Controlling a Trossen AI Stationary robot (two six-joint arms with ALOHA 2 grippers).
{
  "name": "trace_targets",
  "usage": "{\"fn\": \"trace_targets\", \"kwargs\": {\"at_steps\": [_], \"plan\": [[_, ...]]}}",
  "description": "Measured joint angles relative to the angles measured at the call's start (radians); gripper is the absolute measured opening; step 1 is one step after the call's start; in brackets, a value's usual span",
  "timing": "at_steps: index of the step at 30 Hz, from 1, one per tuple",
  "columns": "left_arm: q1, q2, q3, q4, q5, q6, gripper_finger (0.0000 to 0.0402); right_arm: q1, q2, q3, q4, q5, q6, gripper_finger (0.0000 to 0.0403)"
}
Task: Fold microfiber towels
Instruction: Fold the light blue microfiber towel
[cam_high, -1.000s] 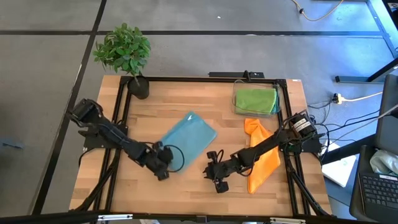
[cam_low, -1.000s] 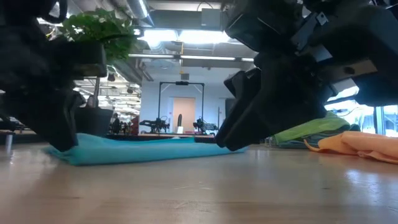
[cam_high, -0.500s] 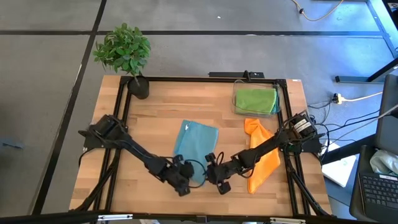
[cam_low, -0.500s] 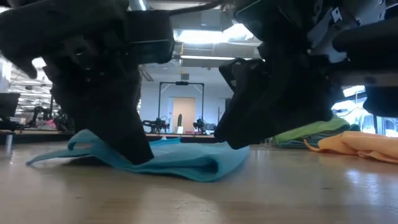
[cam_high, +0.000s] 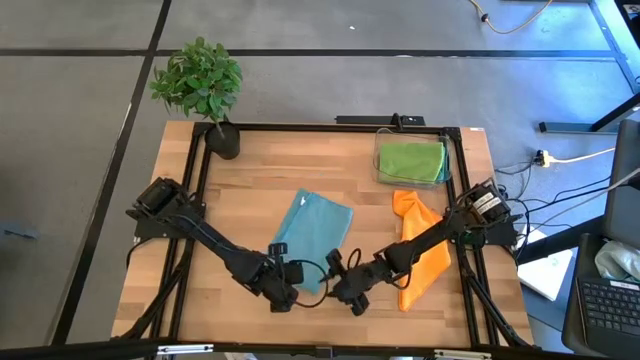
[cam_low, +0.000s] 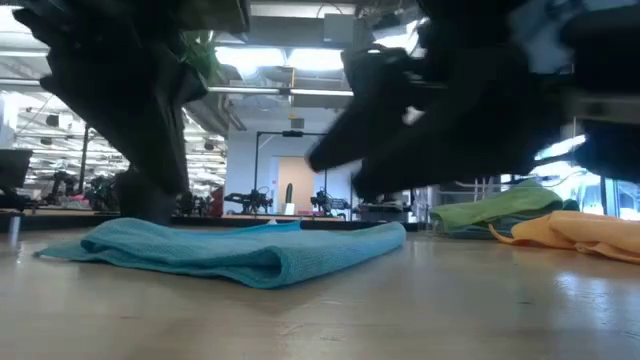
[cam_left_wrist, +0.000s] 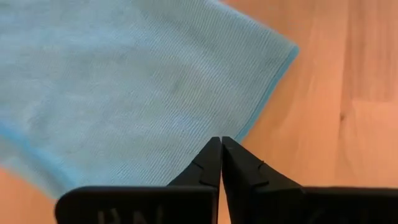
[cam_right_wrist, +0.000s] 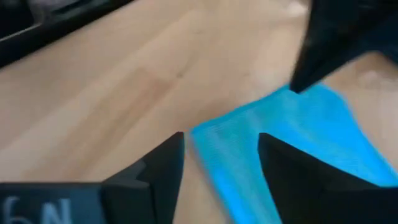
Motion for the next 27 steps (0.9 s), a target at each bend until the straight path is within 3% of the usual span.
{"fn": "trace_targets", "kwargs": {"at_steps": [5,10,17,27], "plan": [[-0.027,0.0,-0.024,-0.137,-0.011,0.048,0.0002,-0.03,0.054,0.001,0.092,-0.018,-0.015,0.0242],[-0.087,0.0,-0.072,-0.116,-0.031,0.188,0.0005,-0.031,0.12,0.013,0.111,-0.063,-0.029,0.0233],[-0.125,0.0,-0.102,-0.098,-0.04,0.165,0.0003,-0.036,0.206,0.102,0.11,-0.066,-0.008,0.0186],[-0.17,0.0,-0.101,-0.104,-0.028,0.097,0.0007,-0.036,0.226,0.197,-0.112,-0.083,0.047,0.008]]}}
